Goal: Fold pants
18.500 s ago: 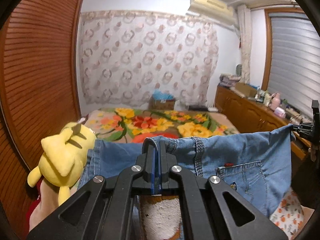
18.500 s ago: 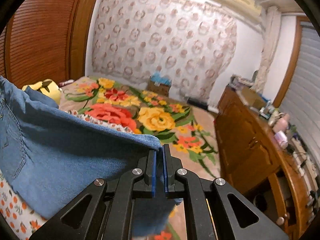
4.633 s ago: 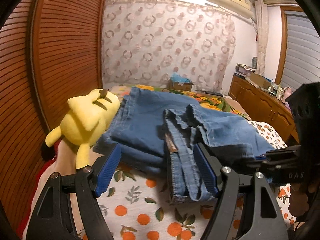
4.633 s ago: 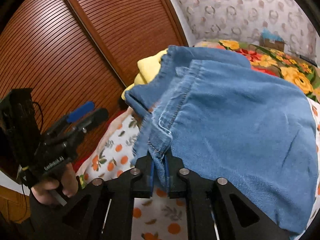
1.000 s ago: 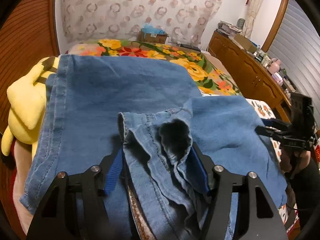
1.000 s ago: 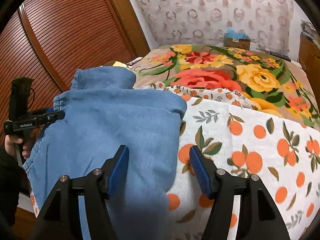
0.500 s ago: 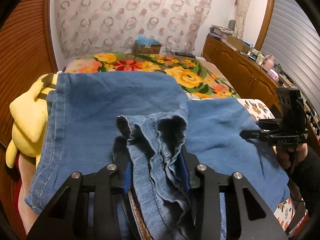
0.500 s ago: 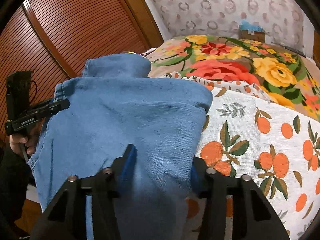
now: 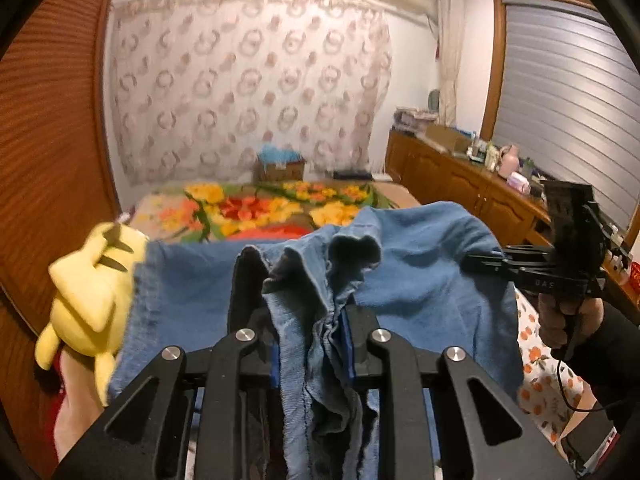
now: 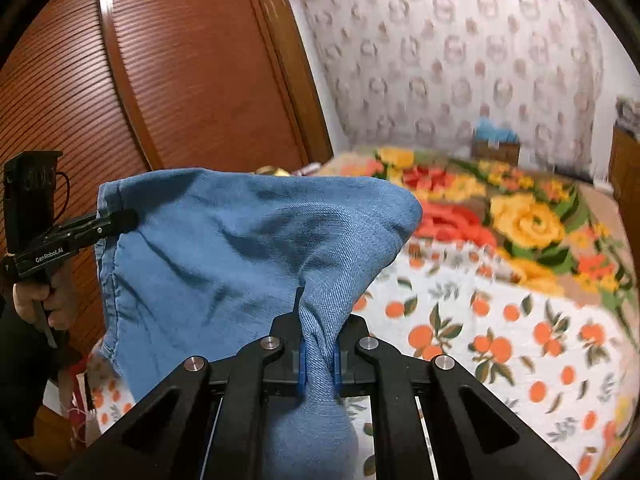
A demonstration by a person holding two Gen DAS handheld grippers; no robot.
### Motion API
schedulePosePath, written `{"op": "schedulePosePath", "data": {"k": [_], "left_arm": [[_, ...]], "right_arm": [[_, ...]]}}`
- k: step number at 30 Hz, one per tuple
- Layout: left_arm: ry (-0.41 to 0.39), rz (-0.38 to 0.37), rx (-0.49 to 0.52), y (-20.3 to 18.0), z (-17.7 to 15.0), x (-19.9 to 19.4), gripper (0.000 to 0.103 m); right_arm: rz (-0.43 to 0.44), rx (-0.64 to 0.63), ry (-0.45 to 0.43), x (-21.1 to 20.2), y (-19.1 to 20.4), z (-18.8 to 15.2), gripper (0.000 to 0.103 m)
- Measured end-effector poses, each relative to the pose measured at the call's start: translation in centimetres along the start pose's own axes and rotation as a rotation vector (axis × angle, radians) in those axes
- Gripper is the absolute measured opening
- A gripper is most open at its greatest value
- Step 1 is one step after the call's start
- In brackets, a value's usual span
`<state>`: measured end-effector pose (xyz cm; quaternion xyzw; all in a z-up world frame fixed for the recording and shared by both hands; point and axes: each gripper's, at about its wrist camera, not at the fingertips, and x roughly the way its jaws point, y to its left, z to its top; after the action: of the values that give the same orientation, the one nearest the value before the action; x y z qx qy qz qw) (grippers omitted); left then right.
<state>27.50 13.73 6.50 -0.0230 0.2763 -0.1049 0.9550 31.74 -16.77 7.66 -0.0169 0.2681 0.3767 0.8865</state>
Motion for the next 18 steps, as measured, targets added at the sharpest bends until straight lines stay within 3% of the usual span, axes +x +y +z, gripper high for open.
{"op": "schedulePosePath", "data": {"k": [11, 18], "left_arm": [[-0.168, 0.056, -0.04, 2.7, 1.7, -8.5, 0.023], [-0.25, 0.118, -0.065, 6.4, 3.2, -12.6, 0.023]], "right_arm": [[-0.023, -0.164, -0.151, -7.0, 9.4, 2.6, 0.008], [0.008, -0.228, -0.182, -6.4, 13.3, 5.3, 0.008]]}}
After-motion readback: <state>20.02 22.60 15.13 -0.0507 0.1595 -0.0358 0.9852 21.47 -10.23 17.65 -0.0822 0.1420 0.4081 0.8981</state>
